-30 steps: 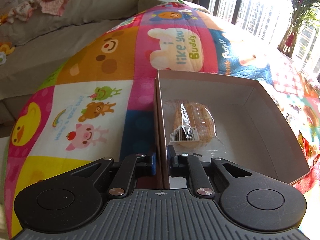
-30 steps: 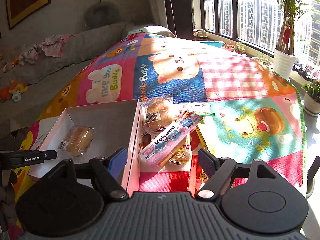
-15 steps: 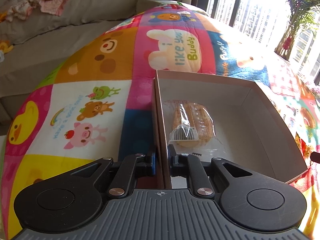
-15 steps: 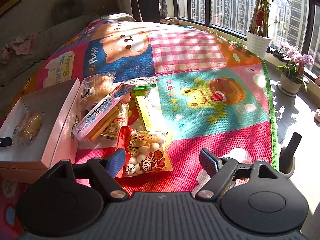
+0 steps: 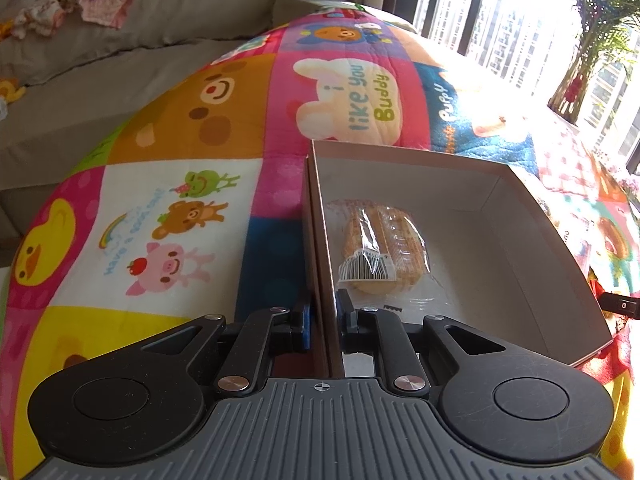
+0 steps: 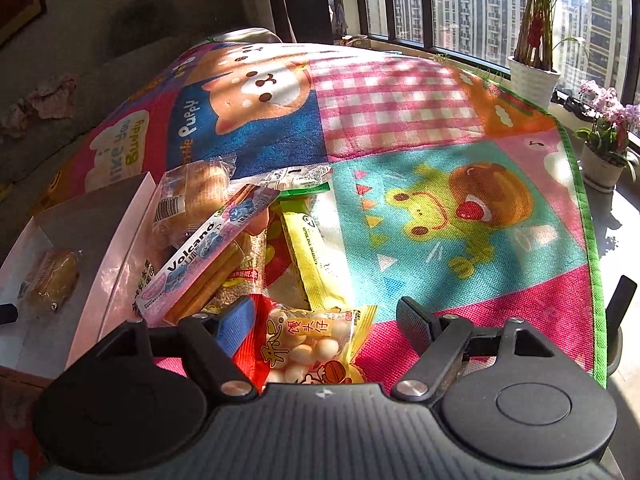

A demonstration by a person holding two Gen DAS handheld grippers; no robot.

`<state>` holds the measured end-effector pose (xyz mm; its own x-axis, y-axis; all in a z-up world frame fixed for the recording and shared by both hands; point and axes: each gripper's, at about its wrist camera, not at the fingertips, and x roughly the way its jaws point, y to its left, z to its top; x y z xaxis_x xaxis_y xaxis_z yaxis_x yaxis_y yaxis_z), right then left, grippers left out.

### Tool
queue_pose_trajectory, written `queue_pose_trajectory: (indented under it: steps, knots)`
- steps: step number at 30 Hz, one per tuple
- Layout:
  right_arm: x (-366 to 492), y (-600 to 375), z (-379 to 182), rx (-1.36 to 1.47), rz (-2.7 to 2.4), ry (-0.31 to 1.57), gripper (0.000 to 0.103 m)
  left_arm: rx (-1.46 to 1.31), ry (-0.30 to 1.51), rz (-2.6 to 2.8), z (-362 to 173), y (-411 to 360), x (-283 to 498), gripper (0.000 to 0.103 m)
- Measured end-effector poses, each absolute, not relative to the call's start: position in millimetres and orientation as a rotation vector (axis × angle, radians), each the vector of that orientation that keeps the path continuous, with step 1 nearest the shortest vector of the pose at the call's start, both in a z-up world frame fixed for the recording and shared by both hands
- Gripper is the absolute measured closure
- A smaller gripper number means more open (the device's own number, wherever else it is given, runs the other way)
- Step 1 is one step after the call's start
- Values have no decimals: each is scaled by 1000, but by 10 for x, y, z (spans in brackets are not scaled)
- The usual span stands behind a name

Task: Organize objects
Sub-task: 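Move the right tool to the red snack bag and grasp it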

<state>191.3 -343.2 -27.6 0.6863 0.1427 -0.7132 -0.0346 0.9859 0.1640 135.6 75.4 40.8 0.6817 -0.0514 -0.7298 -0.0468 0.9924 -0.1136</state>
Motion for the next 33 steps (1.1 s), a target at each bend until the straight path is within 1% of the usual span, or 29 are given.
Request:
queue_pose_trajectory:
  steps: [1, 2, 7, 11, 13, 16, 20, 21, 22, 23, 24, 28, 33]
  knots:
    - [1892, -3447, -289, 160, 100, 827, 36, -126, 821, -3, 406, 755, 1355, 89]
    - [1857, -3463, -306, 178, 102, 843, 37, -126, 820, -5, 404, 757, 1353, 89]
    - [1578, -3430, -323, 240, 138, 902, 38, -133, 816, -16, 402, 781, 1362, 88]
    - [1345, -3281, -275, 295, 280, 970, 38, -140, 816, -23, 403, 795, 1367, 88]
    - [1254, -3202, -189, 245, 305, 948, 38, -137, 815, -23, 404, 789, 1369, 88]
    - [1196, -3152, -3, 114, 253, 830, 37, -136, 814, -21, 402, 783, 1365, 88]
    - [1430, -3257, 60, 45, 145, 770, 37, -135, 816, -24, 404, 777, 1368, 88]
    - [1493, -3277, 48, 30, 107, 764, 39, -134, 816, -24, 405, 778, 1366, 88]
    - [1592, -3327, 15, 19, 55, 759, 43, -133, 817, -24, 406, 776, 1367, 88]
    - [1668, -3389, -13, 24, 19, 760, 50, -132, 817, -23, 407, 774, 1368, 88]
    - [1731, -3439, -38, 38, 0, 764, 52, -132, 817, -23, 408, 775, 1367, 88]
    - [1869, -3610, -209, 71, -28, 798, 53, -132, 817, -23, 407, 775, 1365, 88]
    - [1633, -3575, -310, 122, 91, 875, 53, -132, 817, -24, 407, 775, 1364, 88]
